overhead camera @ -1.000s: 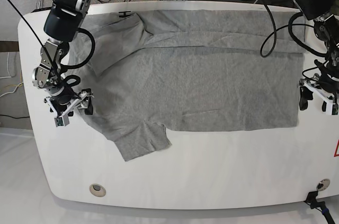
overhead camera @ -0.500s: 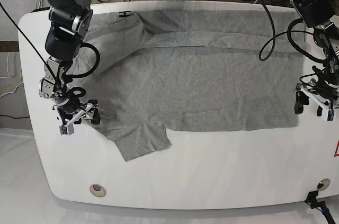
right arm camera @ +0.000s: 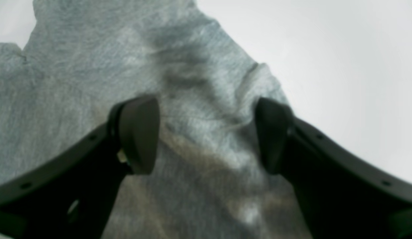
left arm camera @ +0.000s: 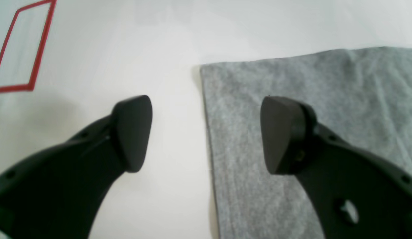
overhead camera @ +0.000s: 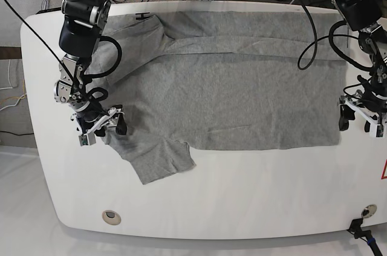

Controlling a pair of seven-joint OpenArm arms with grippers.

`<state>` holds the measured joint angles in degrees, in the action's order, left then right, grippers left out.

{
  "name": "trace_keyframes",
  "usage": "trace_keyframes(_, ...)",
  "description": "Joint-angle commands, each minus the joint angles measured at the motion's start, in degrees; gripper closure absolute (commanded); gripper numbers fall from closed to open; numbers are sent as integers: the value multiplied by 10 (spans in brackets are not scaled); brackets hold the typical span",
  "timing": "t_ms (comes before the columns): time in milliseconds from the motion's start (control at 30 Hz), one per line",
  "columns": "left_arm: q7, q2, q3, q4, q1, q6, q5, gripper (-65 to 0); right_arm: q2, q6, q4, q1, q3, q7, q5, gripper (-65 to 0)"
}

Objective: Fold the T-shirt properly
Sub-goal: 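Move both grippers to the shirt's hem corners and grasp them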

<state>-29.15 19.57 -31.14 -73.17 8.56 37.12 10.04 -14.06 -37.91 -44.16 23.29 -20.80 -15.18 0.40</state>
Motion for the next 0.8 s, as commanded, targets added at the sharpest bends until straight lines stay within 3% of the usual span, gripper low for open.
trace_keyframes(0,12,12,-3,-8,11,2,9,-483,-7,2,-2,6,-1,-24,-8,-409)
trace_keyframes(167,12,10,-4,-8,8,2,9,-481,-7,2,-2,7,-1,5,-8,-216)
trace_keyframes(300,12,9,-6,-6,3,2,10,-481,-7,4,-2,6,-1,11,-8,0)
trace_keyframes(767,13,9,-19,103,28,0,13,-481,-7,2,-2,4,-1,11,-8,0)
